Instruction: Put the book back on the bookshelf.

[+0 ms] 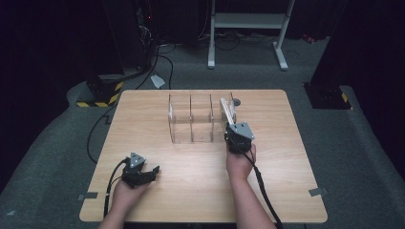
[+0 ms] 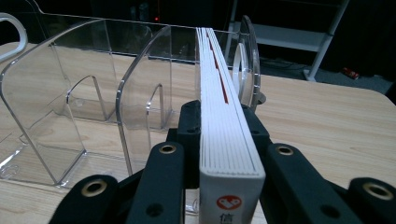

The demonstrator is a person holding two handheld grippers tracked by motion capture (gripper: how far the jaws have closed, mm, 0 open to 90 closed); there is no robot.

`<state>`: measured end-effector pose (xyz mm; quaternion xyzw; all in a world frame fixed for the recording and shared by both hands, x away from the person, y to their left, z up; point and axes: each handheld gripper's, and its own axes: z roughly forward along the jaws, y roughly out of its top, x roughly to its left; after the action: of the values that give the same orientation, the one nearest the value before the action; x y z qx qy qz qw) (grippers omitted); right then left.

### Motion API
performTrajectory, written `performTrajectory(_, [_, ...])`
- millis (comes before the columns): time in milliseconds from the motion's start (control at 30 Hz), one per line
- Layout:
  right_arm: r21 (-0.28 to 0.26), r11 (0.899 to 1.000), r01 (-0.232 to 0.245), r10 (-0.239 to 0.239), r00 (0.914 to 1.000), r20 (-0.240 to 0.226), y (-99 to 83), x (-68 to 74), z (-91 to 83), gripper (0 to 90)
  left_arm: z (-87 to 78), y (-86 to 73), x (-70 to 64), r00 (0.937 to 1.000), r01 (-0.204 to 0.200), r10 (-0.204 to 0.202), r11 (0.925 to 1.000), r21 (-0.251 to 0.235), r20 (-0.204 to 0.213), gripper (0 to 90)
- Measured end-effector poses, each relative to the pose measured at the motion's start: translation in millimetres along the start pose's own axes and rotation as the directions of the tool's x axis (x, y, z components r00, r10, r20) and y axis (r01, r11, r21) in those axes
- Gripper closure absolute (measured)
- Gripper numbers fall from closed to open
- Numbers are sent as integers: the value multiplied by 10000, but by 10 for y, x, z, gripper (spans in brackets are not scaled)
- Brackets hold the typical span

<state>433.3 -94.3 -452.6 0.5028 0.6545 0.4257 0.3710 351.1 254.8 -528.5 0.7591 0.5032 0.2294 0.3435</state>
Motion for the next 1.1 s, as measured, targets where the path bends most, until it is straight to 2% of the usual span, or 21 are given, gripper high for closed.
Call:
performTrajectory(267, [78,9999,82,-82,9999,59,-31,44,11,749,-4,-4,-4,10000,-10,10,10000,4,63,300])
performTrajectory(500, [290,9996,-73,71,10000,51,-70,43,-15,741,-5,-3,1,9999,-90,90,10000,5,65,300])
performTrajectory(767, [462,9987,-236,244,9996,-168,-107,-1,-31,722,-6,-4,-1,9999,-95,95,10000,2,86,300])
performTrajectory(900, [595,9976,-346,366,9988,-336,-103,-19,-42,686,-6,-4,-1,9999,-100,99,10000,2,83,300])
performTrajectory(1100, [814,9954,-502,553,9966,-613,-163,-65,-127,665,-7,-5,-2,9999,-101,101,9999,2,83,300])
